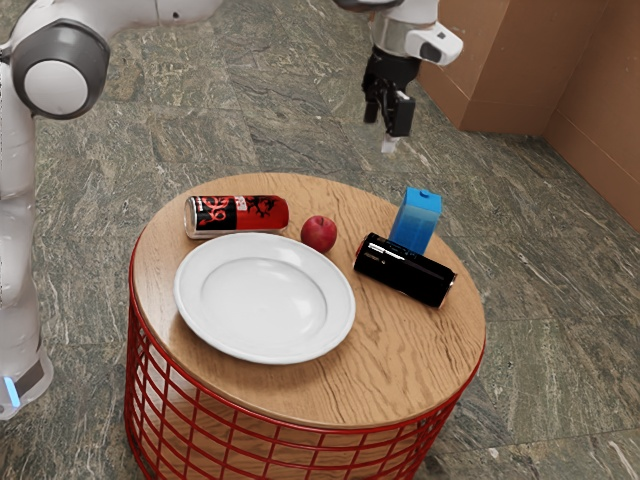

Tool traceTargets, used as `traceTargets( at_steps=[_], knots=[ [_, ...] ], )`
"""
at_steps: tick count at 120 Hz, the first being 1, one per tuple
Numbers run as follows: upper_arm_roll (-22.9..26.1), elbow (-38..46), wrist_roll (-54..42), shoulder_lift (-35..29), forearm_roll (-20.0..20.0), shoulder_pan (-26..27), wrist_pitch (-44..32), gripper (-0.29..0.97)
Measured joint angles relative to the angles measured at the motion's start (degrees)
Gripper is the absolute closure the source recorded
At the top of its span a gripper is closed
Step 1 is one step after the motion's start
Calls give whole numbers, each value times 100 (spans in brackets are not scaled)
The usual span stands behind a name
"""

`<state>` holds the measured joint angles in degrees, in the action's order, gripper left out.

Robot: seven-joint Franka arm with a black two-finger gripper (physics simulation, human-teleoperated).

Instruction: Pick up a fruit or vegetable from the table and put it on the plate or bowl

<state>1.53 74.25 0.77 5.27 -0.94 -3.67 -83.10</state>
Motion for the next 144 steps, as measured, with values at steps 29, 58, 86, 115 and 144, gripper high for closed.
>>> traceTargets(
  at_steps=[29,58,86,115,144],
  knots=[
    [17,-13,-13,228,-28,-494,61,0],
    [14,921,-105,-159,-85,-462,-277,0],
    [-2,2992,-534,-1039,-200,-514,-1679,0],
    [4,3534,-941,-1225,-340,-476,-2552,1],
    [44,3954,-1229,-1317,-390,-465,-2884,0]
  ],
)
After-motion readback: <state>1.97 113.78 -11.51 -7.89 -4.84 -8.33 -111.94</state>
